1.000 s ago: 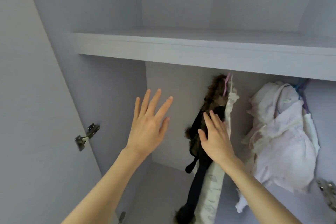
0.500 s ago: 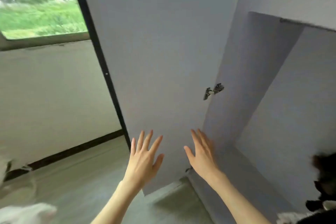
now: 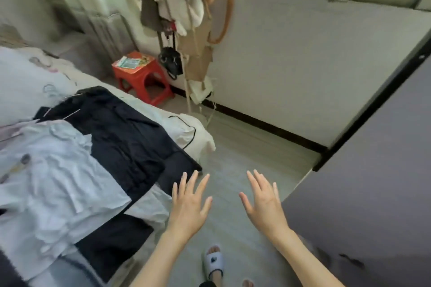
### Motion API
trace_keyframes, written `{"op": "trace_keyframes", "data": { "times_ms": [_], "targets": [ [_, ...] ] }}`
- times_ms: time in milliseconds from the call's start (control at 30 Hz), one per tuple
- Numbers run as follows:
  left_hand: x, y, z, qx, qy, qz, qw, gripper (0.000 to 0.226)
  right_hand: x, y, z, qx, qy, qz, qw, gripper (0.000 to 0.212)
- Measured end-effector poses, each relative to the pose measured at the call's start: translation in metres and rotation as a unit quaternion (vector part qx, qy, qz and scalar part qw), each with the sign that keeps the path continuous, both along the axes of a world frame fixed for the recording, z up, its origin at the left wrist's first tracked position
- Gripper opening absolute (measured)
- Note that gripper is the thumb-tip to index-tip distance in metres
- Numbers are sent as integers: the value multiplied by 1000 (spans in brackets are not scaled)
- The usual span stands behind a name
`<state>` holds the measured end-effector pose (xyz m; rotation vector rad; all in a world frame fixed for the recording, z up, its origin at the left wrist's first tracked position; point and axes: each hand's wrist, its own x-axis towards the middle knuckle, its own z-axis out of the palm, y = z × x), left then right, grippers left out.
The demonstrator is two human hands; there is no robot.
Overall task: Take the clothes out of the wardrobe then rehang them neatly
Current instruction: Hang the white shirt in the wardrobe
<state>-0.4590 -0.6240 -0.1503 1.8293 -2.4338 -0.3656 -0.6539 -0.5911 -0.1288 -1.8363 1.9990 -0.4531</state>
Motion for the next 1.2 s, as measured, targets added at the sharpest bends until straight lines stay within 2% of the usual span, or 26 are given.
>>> {"op": "trace_keyframes", "data": {
  "times_ms": [67,233,367,533,800,933,1033,1200],
  "targets": [
    [31,18,-2,15,14,62,998,58,23,-2,-7,15,-3,43,999,59],
    [91,51,-8,28,79,207,975,82,74,-18,-17,31,7,139,990,58],
    [135,63,-18,36,114,281,952,81,130,-30,-25,33,-2,188,982,57],
    [215,64,-22,50,102,307,945,82,220,-45,-42,52,-25,227,972,57],
    [352,62,-40,79,73,353,929,64,353,-78,-62,71,-24,272,959,56],
    [392,58,-46,79,95,385,914,76,393,-101,-64,77,1,303,950,54],
    [413,51,-59,103,90,400,906,57,418,-123,-70,91,10,319,943,54],
    [447,25,-77,157,94,418,890,51,457,-171,-87,106,22,348,931,55]
  ]
}}
